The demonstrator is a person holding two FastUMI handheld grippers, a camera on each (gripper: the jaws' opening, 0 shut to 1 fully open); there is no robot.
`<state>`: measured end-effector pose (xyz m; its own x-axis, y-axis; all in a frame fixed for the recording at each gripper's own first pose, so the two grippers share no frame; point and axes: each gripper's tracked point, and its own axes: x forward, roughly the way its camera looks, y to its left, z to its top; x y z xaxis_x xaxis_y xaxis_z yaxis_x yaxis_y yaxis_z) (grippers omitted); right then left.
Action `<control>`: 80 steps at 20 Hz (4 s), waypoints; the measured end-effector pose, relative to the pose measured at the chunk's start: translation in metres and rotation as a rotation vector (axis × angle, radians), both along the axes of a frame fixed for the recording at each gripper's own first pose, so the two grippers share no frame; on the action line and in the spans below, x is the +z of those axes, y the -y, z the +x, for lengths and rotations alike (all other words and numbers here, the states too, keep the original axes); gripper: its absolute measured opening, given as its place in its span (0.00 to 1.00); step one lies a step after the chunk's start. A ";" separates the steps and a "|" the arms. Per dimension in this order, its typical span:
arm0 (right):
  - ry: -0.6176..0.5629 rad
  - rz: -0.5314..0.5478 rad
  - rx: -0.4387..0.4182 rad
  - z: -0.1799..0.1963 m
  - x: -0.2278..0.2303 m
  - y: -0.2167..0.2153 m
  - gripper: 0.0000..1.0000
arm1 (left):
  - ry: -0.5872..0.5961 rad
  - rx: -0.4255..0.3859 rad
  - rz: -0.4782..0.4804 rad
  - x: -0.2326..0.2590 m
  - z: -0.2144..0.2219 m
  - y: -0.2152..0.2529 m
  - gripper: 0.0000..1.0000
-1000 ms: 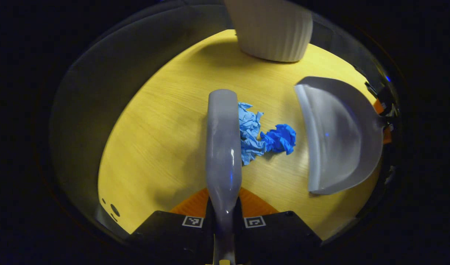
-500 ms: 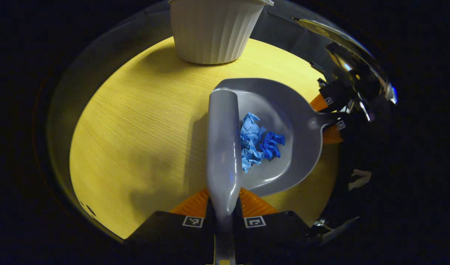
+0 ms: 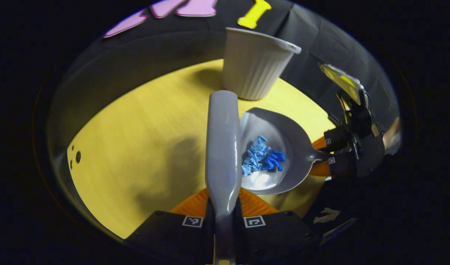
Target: Pick up the small broom and dustpan from the desktop, sweep the trash into the dustpan with the broom, and then empty the trash into the garbage bin.
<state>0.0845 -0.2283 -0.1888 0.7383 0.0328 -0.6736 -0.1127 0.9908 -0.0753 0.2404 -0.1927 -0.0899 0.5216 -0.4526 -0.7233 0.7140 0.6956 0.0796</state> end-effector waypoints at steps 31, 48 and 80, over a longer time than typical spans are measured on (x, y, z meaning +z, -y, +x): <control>0.080 0.104 -0.119 -0.075 0.297 0.088 0.38 | -0.151 0.467 -0.155 -0.103 -0.061 -0.162 0.25; 0.198 -0.306 -0.404 0.069 0.286 0.270 0.38 | -0.169 0.522 -0.178 -0.099 -0.055 -0.151 0.26; 0.230 -1.479 -0.151 0.084 0.324 0.270 0.37 | -0.158 0.464 -0.071 -0.110 -0.059 -0.156 0.26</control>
<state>0.1684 -0.4982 0.1353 0.7640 -0.6378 0.0975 0.1332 0.0081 -0.9911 0.1817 -0.0364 -0.2000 0.5664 -0.2499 -0.7853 0.3273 0.9428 -0.0640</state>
